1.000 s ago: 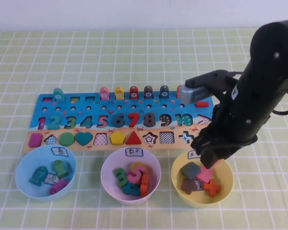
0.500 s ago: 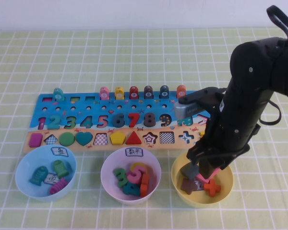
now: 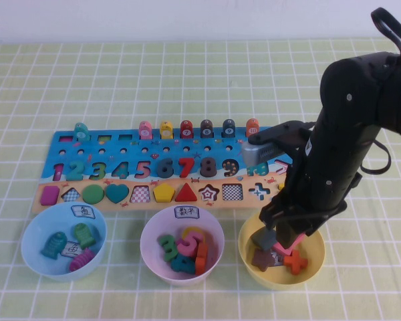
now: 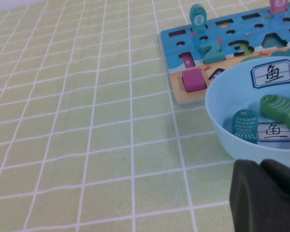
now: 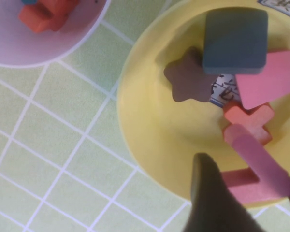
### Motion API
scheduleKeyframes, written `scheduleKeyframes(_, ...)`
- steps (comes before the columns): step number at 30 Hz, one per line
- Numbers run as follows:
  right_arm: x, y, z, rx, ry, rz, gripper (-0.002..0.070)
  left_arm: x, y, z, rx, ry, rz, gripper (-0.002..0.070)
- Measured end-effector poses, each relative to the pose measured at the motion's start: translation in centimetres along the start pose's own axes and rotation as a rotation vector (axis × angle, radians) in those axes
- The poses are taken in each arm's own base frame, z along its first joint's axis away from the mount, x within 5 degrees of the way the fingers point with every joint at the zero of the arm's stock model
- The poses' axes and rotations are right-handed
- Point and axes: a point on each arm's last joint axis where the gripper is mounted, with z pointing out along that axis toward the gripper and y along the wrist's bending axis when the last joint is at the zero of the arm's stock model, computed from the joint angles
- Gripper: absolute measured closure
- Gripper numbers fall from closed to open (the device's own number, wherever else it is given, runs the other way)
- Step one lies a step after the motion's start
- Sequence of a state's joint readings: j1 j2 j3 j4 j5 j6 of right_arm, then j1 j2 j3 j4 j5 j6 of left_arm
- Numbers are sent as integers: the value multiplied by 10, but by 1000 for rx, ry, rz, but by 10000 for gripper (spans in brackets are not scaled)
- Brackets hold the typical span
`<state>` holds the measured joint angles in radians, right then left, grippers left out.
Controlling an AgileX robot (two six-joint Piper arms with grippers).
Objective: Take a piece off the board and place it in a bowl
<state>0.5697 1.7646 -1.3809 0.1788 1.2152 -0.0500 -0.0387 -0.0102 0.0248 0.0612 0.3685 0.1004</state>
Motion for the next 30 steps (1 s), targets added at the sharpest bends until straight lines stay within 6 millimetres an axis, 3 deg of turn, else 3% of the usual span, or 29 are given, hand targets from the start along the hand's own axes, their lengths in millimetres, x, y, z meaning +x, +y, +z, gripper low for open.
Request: scheduleKeyframes(30, -6, 0, 0, 5, -68, -52, 384, 0, 0, 0, 0, 0, 0, 680)
